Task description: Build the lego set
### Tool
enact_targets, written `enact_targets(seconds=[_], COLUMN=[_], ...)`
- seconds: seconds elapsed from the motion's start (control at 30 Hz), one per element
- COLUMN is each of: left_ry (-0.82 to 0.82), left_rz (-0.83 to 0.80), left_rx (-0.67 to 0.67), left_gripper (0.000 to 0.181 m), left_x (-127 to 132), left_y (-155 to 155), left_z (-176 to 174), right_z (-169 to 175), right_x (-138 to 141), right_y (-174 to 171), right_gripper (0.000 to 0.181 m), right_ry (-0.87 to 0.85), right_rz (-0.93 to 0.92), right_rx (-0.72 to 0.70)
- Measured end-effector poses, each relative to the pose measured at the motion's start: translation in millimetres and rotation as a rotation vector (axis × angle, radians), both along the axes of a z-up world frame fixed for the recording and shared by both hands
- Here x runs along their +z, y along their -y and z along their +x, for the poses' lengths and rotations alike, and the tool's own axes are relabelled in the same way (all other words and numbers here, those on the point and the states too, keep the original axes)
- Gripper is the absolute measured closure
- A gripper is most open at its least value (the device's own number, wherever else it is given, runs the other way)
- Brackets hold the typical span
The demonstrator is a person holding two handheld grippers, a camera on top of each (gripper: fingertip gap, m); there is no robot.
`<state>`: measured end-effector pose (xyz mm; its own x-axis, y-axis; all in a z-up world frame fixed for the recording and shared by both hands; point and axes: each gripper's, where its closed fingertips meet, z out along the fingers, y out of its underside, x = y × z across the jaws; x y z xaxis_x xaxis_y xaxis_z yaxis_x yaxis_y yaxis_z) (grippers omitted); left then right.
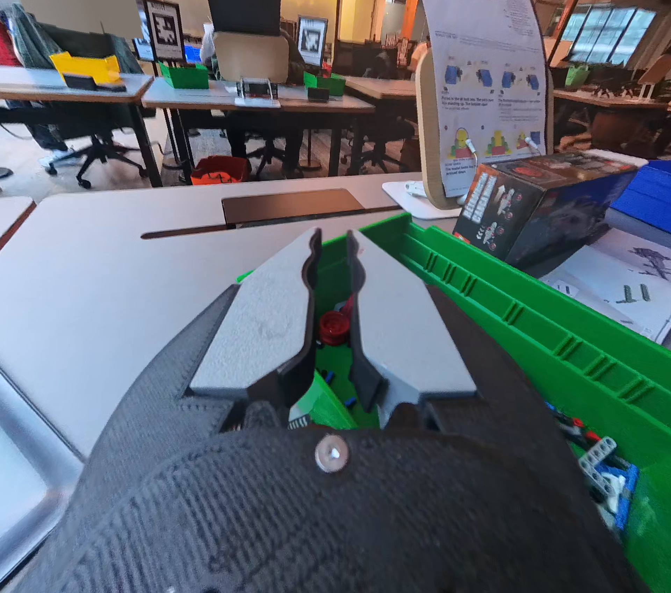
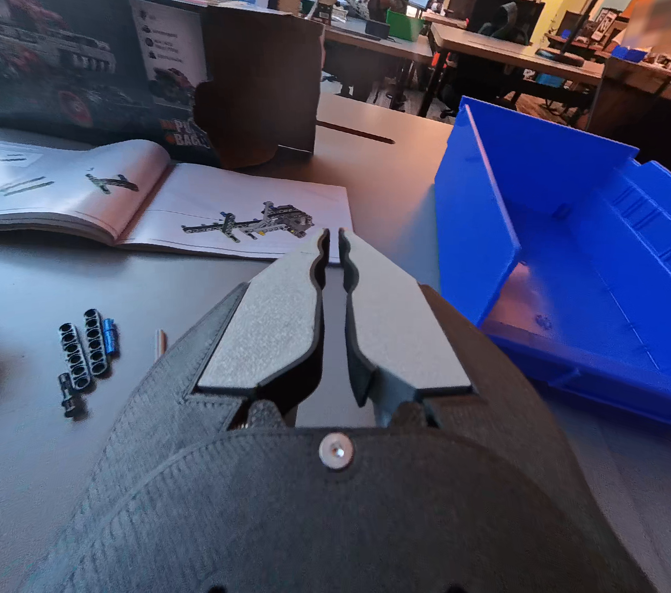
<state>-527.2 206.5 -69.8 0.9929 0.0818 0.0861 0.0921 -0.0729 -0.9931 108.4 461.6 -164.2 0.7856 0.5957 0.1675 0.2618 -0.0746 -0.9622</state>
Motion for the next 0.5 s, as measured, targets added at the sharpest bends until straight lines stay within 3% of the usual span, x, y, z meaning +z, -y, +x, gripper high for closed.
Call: enact_targets(seconds=[0.07,0.17,0.33,0.43,0.5], left_ry=[0.008,-0.083,-0.161,-0.172,-0.113], left_rz=[-0.113,-0.319,-0.873,-1.078,-1.18], left_rx=[-0.018,-0.145,-0.374,-0.434,-0.482], left_gripper=[0.157,0.16,0.163,0.172,0.179], left_x=[-4.2,-13.6,-87.0,-125.8,-134.9], left_y=[-5.5,-22.2,-41.1,-42.2,-37.6], left_z=[4.0,32.4,57.3,53.8,56.7], right_z=[-3.7,-8.4,-12.3,-11.7,-12.1], right_x=[-1.1,-6.5,-7.4,-10.9,-14.1], right_y=[2.0,2.1,4.3,2.3,0.4], right_gripper=[0.181,0.181,0.181,0.181,0.181], right_ry=[0.004,0.033,0.083,0.106,0.121], right_rz=[-0.003,-0.015,0.012,0.006,-0.004], right_rx=[0.019,0.034,0.036,0.023,0.018])
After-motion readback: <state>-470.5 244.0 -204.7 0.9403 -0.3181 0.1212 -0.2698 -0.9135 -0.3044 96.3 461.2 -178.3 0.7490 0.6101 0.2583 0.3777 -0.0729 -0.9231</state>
